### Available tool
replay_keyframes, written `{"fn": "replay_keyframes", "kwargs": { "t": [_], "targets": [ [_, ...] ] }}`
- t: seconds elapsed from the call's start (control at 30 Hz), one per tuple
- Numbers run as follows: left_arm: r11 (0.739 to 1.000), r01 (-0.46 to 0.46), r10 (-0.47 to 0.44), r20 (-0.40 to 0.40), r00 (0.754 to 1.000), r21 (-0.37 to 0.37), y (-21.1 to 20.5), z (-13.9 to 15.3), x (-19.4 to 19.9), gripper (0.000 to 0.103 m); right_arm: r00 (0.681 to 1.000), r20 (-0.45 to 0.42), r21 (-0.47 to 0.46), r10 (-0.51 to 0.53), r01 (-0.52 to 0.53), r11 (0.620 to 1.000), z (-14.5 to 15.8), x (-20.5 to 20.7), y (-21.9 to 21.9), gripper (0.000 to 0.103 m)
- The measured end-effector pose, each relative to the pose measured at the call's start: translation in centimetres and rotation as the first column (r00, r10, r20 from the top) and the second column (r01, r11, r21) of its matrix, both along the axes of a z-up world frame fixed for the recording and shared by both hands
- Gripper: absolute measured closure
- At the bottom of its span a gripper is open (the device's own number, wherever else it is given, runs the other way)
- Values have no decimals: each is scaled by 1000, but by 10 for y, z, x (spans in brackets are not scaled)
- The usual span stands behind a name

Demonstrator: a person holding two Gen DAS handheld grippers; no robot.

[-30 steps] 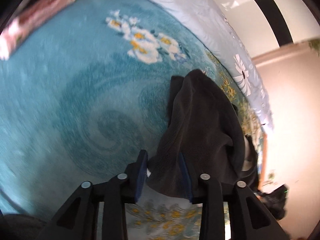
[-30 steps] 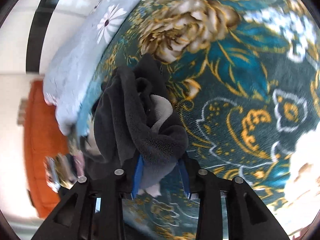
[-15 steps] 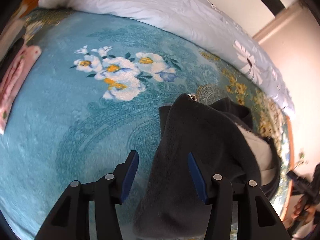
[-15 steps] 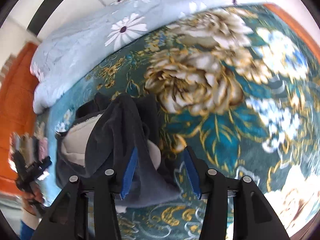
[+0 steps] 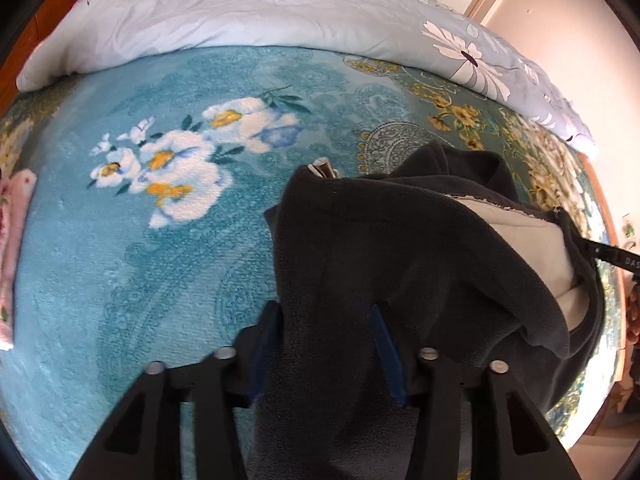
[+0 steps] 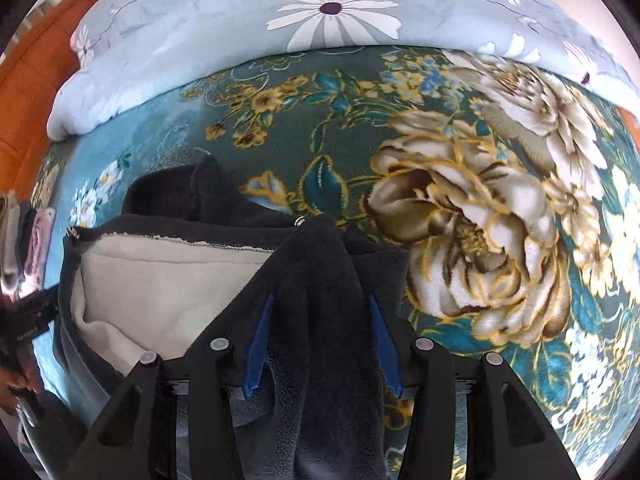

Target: Fold clothes

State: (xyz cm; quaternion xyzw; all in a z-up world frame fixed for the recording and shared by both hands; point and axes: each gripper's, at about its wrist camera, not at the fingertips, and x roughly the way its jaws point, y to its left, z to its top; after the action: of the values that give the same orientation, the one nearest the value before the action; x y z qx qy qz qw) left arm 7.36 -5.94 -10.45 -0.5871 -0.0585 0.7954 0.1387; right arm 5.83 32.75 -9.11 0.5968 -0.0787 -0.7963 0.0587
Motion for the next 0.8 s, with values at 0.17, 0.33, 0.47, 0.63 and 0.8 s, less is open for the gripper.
{"fn": "replay_keyframes", "kwargs": {
  "t": [0.17, 0.33, 0.47, 0.63, 0.8],
  "targets": [
    [1000, 22, -21, -65, 998, 16, -2, 13, 7, 92, 1000, -20, -30, 4, -5, 1000, 17, 9, 0, 90],
    [950, -165, 205, -132, 970, 264, -57, 43, 8, 93, 971, -148, -256, -188, 145, 956, 56, 21, 44, 92],
    [934, -249, 263, -21, 965, 255, -71, 17, -7, 93, 952, -72, -300, -298, 264, 916, 33, 15, 74, 92],
    [930, -279, 277, 42, 960, 239, -67, -3, -5, 93, 927, 55, -318, -370, 368, 874, -5, 7, 78, 92],
    [908, -288, 301, 2, 954, 304, -73, 15, -14, 93, 932, -13, -369, -363, 333, 868, 19, -1, 80, 92]
  ]
}}
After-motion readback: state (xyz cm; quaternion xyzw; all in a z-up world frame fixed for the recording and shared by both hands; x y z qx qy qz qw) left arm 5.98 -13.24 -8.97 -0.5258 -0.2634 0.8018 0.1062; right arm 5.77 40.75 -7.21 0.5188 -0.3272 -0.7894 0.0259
